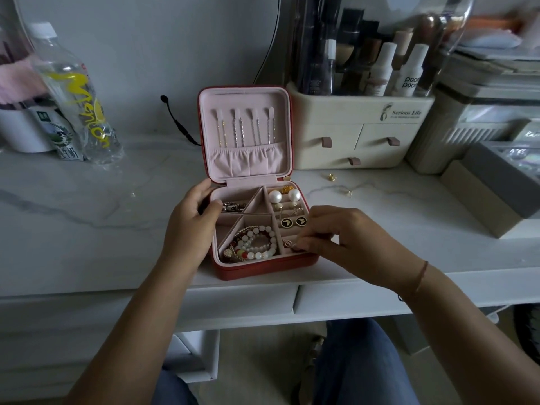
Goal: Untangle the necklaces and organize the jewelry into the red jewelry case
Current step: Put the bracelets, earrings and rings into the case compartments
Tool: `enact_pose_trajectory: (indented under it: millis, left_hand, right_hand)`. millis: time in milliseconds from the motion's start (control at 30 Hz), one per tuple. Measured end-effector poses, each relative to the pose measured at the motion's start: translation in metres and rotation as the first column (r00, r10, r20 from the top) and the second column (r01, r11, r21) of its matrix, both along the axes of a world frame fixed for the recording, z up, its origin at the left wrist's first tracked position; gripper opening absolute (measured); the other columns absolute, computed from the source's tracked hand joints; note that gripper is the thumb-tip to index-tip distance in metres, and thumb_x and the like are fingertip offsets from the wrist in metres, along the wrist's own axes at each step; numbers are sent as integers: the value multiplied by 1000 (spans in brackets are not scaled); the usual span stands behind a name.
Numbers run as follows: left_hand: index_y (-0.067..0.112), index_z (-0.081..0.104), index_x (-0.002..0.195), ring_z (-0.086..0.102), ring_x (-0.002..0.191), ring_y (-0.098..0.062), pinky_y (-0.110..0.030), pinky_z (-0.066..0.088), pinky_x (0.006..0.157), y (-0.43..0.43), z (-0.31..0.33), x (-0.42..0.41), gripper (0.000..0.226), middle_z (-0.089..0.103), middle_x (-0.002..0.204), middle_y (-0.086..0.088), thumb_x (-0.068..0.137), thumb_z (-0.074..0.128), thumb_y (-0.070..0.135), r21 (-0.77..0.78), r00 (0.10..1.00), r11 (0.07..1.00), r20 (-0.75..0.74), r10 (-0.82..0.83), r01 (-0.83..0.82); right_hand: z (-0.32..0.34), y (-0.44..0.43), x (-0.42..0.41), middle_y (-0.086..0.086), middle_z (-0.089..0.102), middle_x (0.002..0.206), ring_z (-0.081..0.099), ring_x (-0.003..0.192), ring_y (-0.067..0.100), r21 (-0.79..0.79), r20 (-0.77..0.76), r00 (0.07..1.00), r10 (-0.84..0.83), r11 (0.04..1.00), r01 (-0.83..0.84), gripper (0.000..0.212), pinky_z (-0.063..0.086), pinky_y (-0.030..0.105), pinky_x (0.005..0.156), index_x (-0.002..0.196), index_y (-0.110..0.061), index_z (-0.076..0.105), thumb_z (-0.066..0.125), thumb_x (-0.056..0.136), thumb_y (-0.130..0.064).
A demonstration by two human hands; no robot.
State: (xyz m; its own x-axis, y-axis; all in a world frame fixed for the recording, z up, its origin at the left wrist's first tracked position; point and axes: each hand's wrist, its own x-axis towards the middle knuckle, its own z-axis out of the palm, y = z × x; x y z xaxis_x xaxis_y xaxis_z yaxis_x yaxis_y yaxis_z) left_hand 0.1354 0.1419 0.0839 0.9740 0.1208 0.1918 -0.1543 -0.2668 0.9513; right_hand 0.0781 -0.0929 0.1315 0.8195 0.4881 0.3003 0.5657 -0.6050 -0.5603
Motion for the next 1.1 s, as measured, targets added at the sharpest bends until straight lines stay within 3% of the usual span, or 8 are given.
enact_pose_trajectory:
  millis: [100,233,400,567,933,1100]
  left_hand:
    - [28,56,129,57,107,3,-20,42,92,0,1,0,40,64,114,17,94,51,10,4,1000,1000,1,-5,5]
    - [29,57,127,55,101,13,-11,40,85,-1,3,-2,39,61,107,27,94,51,8,2,1000,1000,5,-5,5]
    - [36,57,122,57,100,12,-15,42,87,-1,2,-2,40,62,105,27,94,51,8,-5,1000,1000,4,-4,4]
    - [30,58,127,58,108,2,-23,43,95,0,-2,0,39,65,115,17,94,52,10,-16,1000,1000,3,-6,6]
    - [27,57,128,56,103,10,-14,40,88,-1,0,1,41,62,107,24,93,51,7,-5,1000,1000,14,1,-1]
    - [34,57,123,56,101,11,-12,40,85,-1,0,1,40,61,106,28,93,52,8,2,1000,1000,8,3,-3]
  right_hand:
    - [1,0,2,-16,56,81,54,72,7,14,-21,1000,15,1000,-15,19,42,13,64,93,-15,74,60,85,-25]
    - [0,-1,5,-7,60,80,55,72,15,50,-38,999,-9,999,11,12,44,19,65,88,-13,74,66,84,-22]
    - [-2,0,7,-9,56,76,53,69,14,41,-6,999,-35,999,35,8,43,21,64,83,-10,72,69,83,-17]
    - [-3,1,8,-5,56,76,53,70,15,14,4,1000,-20,1000,20,9,44,26,64,80,-11,69,66,85,-17]
    - [-6,0,5,-3,57,79,53,71,14,22,10,1000,8,1000,-9,10,44,19,66,79,-11,67,62,84,-18]
    - [-9,-1,7,-5,56,80,54,72,13,31,-6,1000,-15,999,15,7,43,16,66,81,-10,69,65,85,-15]
